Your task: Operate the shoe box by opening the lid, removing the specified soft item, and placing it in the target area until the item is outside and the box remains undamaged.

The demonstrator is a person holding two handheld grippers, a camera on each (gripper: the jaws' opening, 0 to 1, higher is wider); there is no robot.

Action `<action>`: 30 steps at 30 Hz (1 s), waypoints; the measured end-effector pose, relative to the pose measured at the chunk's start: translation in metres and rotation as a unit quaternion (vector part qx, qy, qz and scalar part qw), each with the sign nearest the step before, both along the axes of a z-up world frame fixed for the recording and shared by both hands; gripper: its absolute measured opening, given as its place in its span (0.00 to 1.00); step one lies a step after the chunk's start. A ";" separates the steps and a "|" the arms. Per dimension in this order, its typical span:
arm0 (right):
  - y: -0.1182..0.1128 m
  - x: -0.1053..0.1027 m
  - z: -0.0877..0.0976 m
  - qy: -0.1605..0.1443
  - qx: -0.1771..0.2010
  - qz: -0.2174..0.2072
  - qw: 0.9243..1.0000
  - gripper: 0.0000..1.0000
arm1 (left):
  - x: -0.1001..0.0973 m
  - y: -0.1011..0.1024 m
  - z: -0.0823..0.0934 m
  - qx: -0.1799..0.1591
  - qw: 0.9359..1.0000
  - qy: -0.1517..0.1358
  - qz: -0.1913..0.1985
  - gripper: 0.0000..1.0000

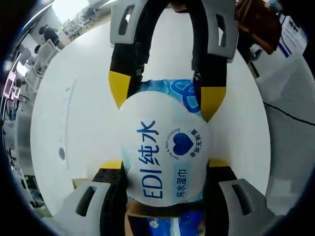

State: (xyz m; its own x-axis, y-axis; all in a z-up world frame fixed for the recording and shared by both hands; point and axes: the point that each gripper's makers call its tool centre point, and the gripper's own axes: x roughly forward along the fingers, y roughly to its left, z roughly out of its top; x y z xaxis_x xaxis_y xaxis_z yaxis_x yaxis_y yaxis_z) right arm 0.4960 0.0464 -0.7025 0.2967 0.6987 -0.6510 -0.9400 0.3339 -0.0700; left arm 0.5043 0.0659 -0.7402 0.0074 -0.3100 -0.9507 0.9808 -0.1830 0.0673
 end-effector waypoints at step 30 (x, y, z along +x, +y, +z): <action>0.000 0.002 -0.023 0.007 0.001 0.014 1.000 0.32 | 0.001 0.001 -0.025 0.015 1.000 0.007 0.009 0.62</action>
